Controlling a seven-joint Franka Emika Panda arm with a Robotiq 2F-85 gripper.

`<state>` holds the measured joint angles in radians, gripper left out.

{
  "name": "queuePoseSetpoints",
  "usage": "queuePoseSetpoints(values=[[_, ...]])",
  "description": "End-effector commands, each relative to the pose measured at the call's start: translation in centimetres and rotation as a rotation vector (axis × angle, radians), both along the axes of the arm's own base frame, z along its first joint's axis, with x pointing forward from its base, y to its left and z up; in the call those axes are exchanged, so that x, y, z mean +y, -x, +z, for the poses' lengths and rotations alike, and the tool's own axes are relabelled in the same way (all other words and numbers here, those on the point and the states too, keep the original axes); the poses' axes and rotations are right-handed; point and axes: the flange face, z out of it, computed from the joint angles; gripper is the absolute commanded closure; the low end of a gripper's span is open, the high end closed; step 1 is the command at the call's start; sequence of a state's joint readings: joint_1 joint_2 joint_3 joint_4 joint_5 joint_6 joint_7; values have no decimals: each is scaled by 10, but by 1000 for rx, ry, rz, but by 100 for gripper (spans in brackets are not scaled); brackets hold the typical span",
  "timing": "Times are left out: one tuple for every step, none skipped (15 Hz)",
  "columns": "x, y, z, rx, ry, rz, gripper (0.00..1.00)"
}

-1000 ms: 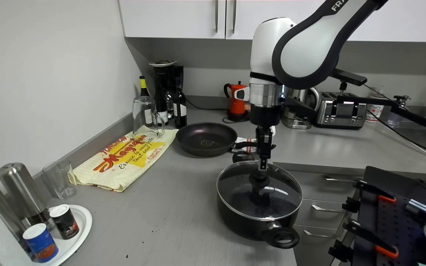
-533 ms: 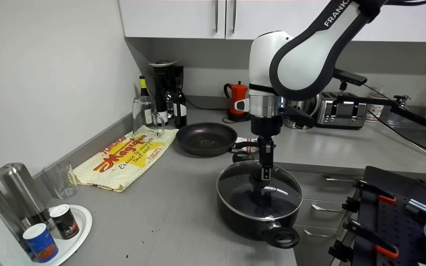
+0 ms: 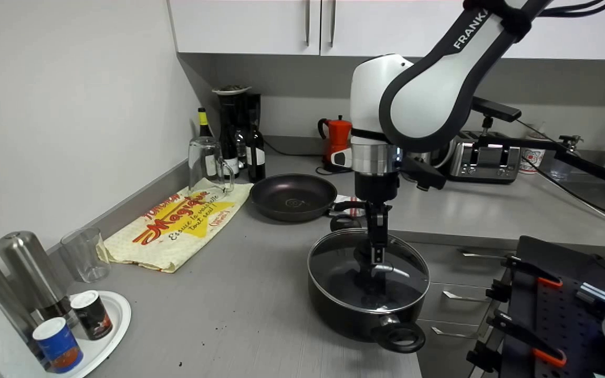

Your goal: Remove the lid from pot and put it on the table

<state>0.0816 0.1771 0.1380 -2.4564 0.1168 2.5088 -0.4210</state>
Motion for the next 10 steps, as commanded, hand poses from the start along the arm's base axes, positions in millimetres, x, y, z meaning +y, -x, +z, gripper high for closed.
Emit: queuePoseSetpoints(values=[[3,-6,-4,-6,-23,4,27],[3,-6,-5,-7,-22,3,33],[2,-7,-4,-9,-22,1,41],[1,-7,-4,-10,-23,0,50],[1,-8,-3,-11,-23,-1,57],[0,-8,-3,-13,-23,-3,66],[0,-8,-3,-14,-23,-4,72],[0,-8,-2,-15,-23,-4,76],[0,-8,-2,-16,-23,-4,76],[0,-8,-1,-19,-23,-5,76]])
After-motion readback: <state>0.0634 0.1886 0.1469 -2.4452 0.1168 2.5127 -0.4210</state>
